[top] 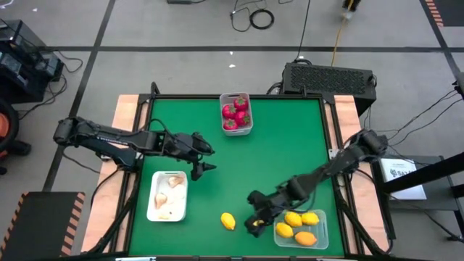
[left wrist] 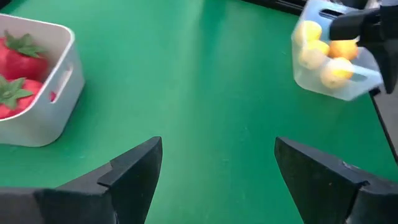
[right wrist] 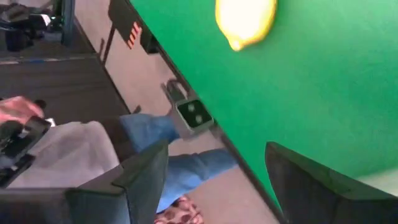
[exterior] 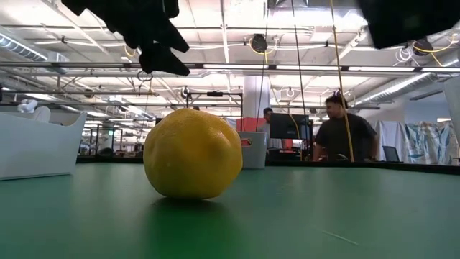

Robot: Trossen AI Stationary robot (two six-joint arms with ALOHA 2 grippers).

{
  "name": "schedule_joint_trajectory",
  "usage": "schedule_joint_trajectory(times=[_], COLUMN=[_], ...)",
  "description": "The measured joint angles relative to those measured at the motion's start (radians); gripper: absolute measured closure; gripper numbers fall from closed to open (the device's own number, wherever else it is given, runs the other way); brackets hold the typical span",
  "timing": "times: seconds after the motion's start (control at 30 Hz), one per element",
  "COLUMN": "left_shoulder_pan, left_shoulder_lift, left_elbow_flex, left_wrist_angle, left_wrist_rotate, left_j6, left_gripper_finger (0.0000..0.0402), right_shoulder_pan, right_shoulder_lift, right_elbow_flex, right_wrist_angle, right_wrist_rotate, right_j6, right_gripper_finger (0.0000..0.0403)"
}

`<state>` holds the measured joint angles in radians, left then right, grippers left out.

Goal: Sort produce into baskets
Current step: Put the lemon into the transparent bin

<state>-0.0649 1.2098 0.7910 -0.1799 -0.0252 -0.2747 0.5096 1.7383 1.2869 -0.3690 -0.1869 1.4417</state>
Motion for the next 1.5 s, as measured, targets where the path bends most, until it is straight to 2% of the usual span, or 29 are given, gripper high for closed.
schedule_joint_trajectory(times=[0.17,0.33,0.47,0.73,0.97,1.23,1.5], left_shoulder_pan=[-0.016,-0.021,-0.021,-0.021,-0.021,-0.023,-0.023], left_shoulder_lift=[0.0,0.0,0.0,0.0,0.0,0.0,0.0], left_elbow_flex=[0.0,0.0,0.0,0.0,0.0,0.0,0.0], left_wrist_angle=[-0.034,-0.069,-0.078,-0.14,-0.187,-0.189,-0.187], left_wrist_rotate=[0.032,0.05,0.056,0.057,0.064,0.096,0.096], left_j6=[0.042,0.056,0.075,0.081,0.074,0.051,0.045], left_gripper_finger=[0.0084,0.0084,0.0084,0.0084,0.0084,0.0084,0.0084], right_shoulder_pan=[-0.045,-0.069,-0.079,-0.088,-0.081,-0.057,-0.046], right_shoulder_lift=[0.125,0.263,0.34,0.419,0.504,0.547,0.549], right_elbow_flex=[0.224,0.446,0.529,0.573,0.573,0.573,0.572], right_wrist_angle=[-0.202,-0.464,-0.477,-0.407,-0.364,-0.383,-0.483], right_wrist_rotate=[0.009,0.09,0.15,0.164,0.215,0.309,0.378], right_j6=[-0.141,-0.254,-0.332,-0.39,-0.365,-0.345,-0.328], right_gripper_finger=[0.0145,0.0145,0.0145,0.0145,0.0145,0.0145,0.0146])
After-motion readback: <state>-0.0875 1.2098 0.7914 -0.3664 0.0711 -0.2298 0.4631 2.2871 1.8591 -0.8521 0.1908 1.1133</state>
